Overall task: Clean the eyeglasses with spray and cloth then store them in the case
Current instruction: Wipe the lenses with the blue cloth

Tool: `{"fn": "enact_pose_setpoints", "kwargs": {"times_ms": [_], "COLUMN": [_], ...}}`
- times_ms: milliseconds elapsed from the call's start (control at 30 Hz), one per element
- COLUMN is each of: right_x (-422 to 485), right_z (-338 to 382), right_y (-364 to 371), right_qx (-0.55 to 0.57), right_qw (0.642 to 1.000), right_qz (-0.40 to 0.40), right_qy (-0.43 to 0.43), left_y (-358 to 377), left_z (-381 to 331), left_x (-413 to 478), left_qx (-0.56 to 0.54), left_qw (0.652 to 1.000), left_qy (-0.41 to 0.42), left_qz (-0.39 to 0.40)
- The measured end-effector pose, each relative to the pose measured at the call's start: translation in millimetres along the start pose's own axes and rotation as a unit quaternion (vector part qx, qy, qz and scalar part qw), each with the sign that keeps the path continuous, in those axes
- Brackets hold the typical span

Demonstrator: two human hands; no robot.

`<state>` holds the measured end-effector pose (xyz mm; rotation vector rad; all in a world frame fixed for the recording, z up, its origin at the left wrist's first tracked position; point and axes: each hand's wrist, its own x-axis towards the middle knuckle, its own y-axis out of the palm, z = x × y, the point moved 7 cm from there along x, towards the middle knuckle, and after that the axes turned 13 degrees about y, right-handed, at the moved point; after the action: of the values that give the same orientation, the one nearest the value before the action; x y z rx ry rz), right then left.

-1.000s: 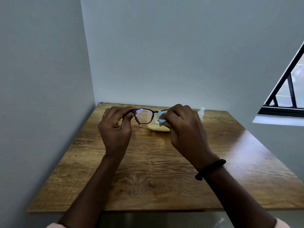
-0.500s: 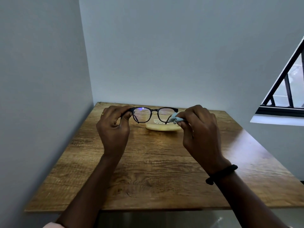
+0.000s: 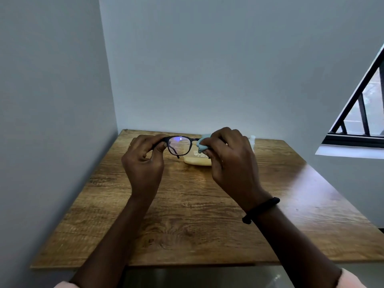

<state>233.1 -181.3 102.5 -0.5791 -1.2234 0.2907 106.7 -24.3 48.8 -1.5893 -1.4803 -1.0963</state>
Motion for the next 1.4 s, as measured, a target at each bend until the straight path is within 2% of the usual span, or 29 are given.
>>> {"fn": "enact_pose_setpoints", "kwargs": {"times_ms": [200, 500, 667, 833, 967, 1167, 1400], "right_x": [-11.9, -1.6, 4.5, -3.1, -9.5, 2.2, 10.4], "right_z": [-12.8, -28.2, -9.8, 0.8, -13.1, -23.8, -0.6], "right_y": [-1.8, -11.3, -6.5, -4.1, -7.8, -14.3, -4.1], "right_qx": [-0.012, -0.042, -0.023, -0.007, -0.008, -0.028, -0.012], "right_qw": [1.000, 0.997, 0.999, 1.000, 1.000, 0.998, 0.999], "right_qz": [0.017, -0.022, -0.026, 0.009, 0.021, -0.019, -0.022], "right_qy": [0.011, 0.062, 0.037, -0.009, 0.011, 0.044, 0.022], "left_y": [1.1, 2.1, -0.5, -1.0, -1.6, 1.4, -0.2], "left_z": [0.2, 1.1, 3.2, 5.3, 5.8, 7.0, 8.8], "left_x": [-0.3, -0.7, -1.0, 0.1, -1.5, -2.5, -3.0], "left_qx": [-0.008, -0.006, -0.001, -0.003, -0.013, -0.022, -0.028], "left_qw": [1.000, 1.000, 1.000, 0.999, 0.999, 0.999, 0.998], "left_qy": [-0.010, -0.018, -0.031, -0.041, -0.036, -0.038, -0.050], "left_qz": [0.000, 0.002, -0.003, -0.015, -0.017, -0.007, -0.015]}}
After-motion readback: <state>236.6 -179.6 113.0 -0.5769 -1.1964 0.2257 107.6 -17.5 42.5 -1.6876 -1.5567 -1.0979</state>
